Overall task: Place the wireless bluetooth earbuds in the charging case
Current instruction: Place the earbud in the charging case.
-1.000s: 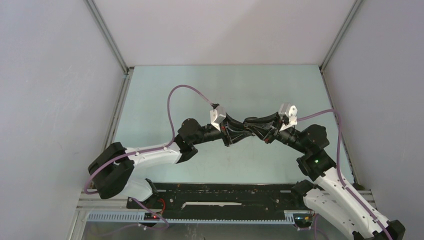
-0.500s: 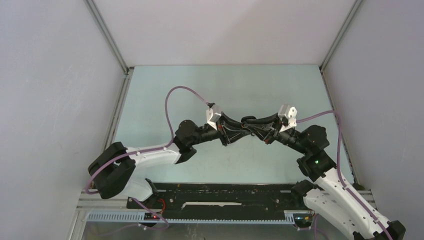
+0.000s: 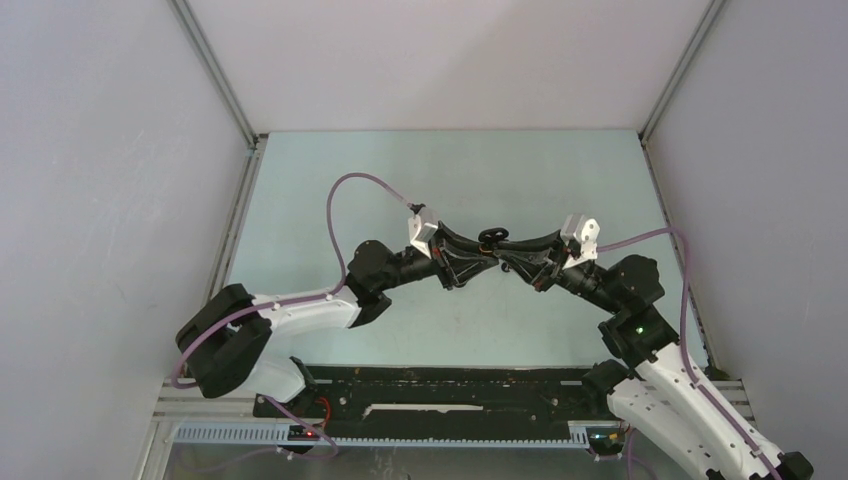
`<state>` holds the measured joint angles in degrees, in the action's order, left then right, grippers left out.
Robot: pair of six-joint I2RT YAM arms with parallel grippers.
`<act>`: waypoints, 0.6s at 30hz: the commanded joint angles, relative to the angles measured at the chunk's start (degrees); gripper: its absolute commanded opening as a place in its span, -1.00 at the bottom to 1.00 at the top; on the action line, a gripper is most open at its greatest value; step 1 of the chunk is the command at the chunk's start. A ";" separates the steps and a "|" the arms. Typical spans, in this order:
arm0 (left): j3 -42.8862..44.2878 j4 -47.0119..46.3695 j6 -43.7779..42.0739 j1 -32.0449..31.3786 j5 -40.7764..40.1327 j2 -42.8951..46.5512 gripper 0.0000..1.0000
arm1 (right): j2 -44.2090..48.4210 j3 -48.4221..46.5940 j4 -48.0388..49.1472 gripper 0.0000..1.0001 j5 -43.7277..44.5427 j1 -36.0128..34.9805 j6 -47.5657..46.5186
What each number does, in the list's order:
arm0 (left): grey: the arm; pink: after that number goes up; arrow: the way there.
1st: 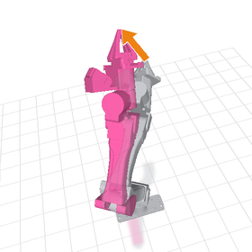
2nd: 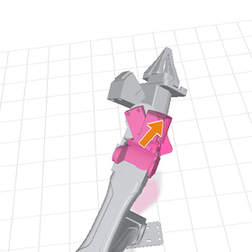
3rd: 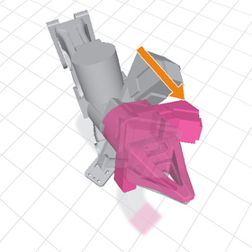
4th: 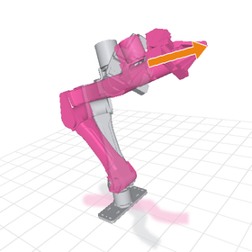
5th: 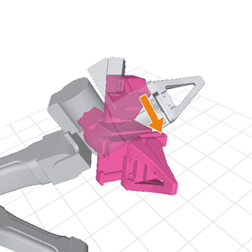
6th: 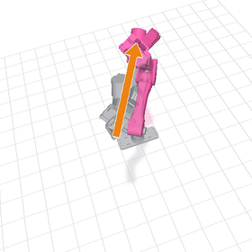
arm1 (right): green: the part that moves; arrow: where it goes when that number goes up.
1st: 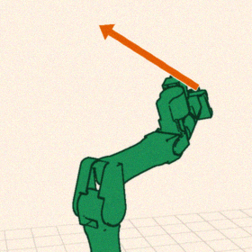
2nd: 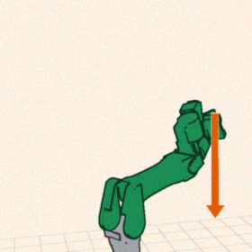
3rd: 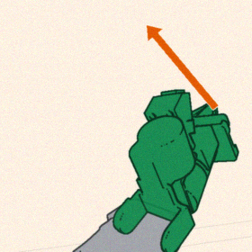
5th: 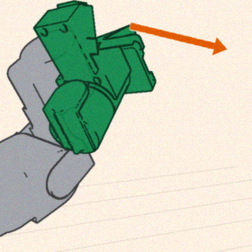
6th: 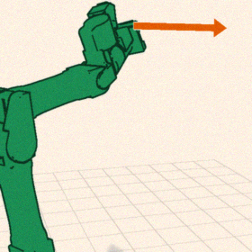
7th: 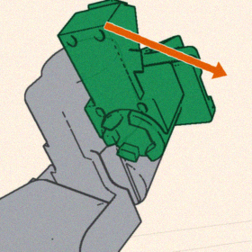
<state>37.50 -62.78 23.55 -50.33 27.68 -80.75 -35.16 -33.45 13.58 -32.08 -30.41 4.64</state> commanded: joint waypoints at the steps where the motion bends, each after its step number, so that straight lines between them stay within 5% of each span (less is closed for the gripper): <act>1: 0.21 -4.36 0.70 0.57 -1.35 1.54 -1.00 | 0.62 0.23 -1.63 -1.00 0.62 -0.17 -0.86; 18: 0.82 -4.34 1.92 0.58 0.37 -0.55 -1.00 | -1.37 -0.56 3.86 -1.00 2.27 -0.23 0.66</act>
<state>37.50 -63.81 24.62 -50.06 27.31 -80.90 -35.94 -33.45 14.39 -31.40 -30.41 4.67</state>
